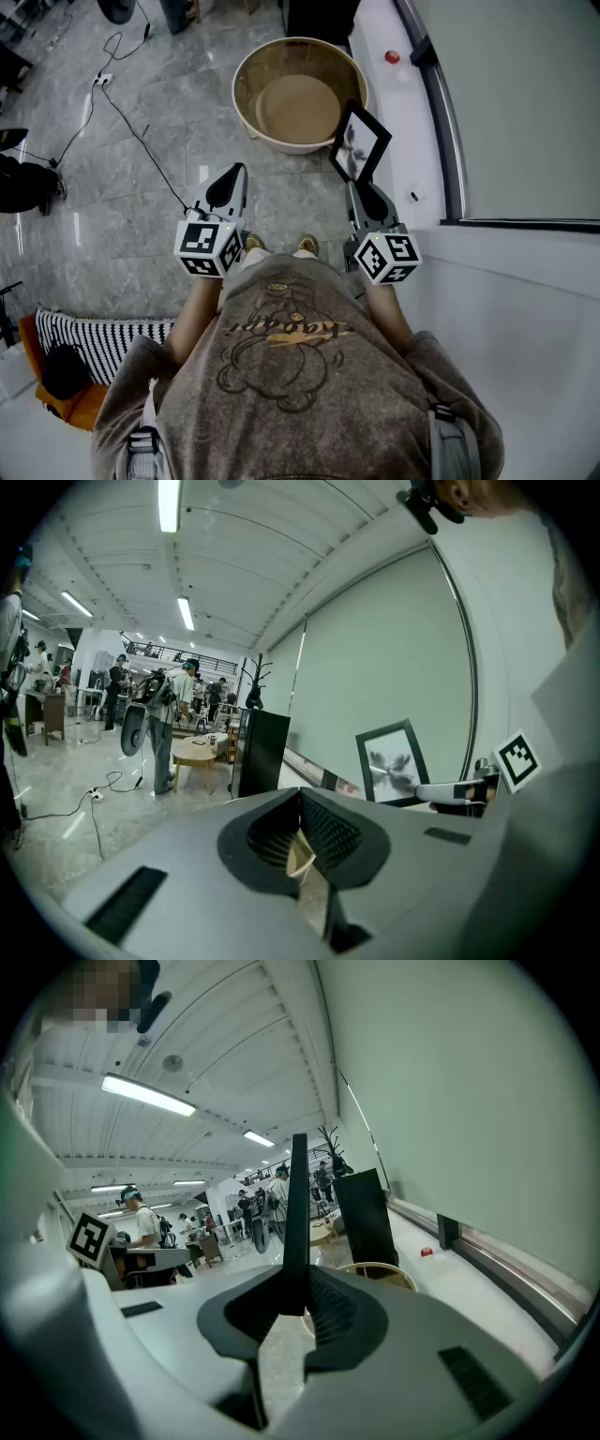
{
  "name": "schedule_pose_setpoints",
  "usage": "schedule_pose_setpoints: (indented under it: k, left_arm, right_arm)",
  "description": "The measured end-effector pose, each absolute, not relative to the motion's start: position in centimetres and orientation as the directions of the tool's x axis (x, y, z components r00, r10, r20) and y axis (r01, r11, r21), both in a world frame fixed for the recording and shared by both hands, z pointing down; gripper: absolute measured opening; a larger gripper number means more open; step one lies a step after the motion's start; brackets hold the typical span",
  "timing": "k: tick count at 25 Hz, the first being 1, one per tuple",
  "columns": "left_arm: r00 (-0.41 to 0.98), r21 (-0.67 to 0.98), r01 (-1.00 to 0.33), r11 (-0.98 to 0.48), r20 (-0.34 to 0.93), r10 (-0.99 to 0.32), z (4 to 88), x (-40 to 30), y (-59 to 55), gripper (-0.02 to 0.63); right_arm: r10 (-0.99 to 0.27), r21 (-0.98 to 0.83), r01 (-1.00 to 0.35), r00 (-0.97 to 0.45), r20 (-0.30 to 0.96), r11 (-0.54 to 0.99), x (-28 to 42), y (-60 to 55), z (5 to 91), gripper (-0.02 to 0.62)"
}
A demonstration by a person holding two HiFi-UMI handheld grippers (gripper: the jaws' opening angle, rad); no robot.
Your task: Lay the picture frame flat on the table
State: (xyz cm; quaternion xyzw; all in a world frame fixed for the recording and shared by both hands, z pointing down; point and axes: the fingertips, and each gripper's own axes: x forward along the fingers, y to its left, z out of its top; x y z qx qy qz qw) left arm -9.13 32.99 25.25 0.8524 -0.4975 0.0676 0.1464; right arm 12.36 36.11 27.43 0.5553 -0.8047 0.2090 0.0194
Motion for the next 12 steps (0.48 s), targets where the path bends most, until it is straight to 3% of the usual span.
schedule_pose_setpoints:
  k: [12]
  left_arm:
    - [0.54,0.177,-0.842,-0.51,0.269,-0.798,26.2,-9.2,31.9,0.018]
  right_arm:
    - [-0.9,-0.337,-0.901,-0.365,0.239,0.275,11.1,35.7,27.9,0.084]
